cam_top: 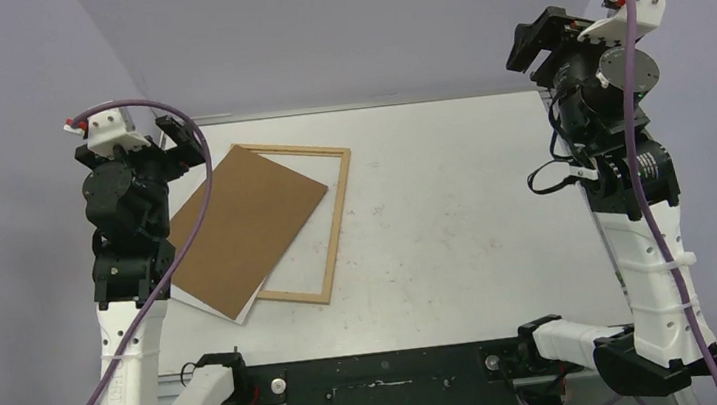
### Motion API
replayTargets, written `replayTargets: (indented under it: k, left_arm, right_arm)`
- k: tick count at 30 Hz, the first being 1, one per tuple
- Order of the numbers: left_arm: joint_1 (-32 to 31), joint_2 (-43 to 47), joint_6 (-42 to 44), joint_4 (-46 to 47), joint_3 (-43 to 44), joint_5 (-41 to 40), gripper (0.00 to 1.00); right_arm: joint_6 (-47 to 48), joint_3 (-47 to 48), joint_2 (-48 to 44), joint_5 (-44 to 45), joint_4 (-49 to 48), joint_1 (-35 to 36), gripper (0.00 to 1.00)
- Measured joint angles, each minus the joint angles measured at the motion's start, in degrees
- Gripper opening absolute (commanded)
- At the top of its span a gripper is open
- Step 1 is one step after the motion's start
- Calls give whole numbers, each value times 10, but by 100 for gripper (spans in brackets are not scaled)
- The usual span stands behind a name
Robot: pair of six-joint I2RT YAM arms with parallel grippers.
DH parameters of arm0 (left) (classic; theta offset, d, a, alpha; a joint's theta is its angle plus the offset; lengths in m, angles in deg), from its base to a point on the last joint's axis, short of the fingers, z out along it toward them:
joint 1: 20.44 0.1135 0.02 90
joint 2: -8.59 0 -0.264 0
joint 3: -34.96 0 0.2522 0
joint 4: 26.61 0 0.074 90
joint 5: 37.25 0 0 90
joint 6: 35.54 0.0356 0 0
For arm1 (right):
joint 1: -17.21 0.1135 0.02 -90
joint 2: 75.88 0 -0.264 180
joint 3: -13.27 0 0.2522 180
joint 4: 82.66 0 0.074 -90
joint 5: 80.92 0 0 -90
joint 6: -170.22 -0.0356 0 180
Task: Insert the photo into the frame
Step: Move the photo frame to the center of the board.
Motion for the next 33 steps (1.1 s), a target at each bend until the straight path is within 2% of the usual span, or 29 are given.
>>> replayTargets:
  k: [3,9,14,17,23,26,33]
  left_arm:
    - [-1,3,0,2,-13,0,97]
    - [-1,-12,-4,-4,-46,-7,97]
    - [-1,-56,-15,-23,-69,25,97]
    - [-2,-84,-35,-48,-81,57,97]
    - [-21,-122,-81,-102,-103,116,97]
    - [-38,-128,-98,-120,-118,142,96]
    - [-59,-112,-143,-161,-203,185,94]
  right_arm:
    - [-6,-13,0,-3,-1,0,84]
    - [-55,-41,10,-37,8,0,83]
    - [-126,-47,62,-102,16,4,77]
    - [-176,-90,102,-146,11,21,77]
    - [-281,-167,215,-188,12,122,75]
    - [-319,-176,278,-192,15,180,72]
    - [-331,-63,453,-143,99,309,64]
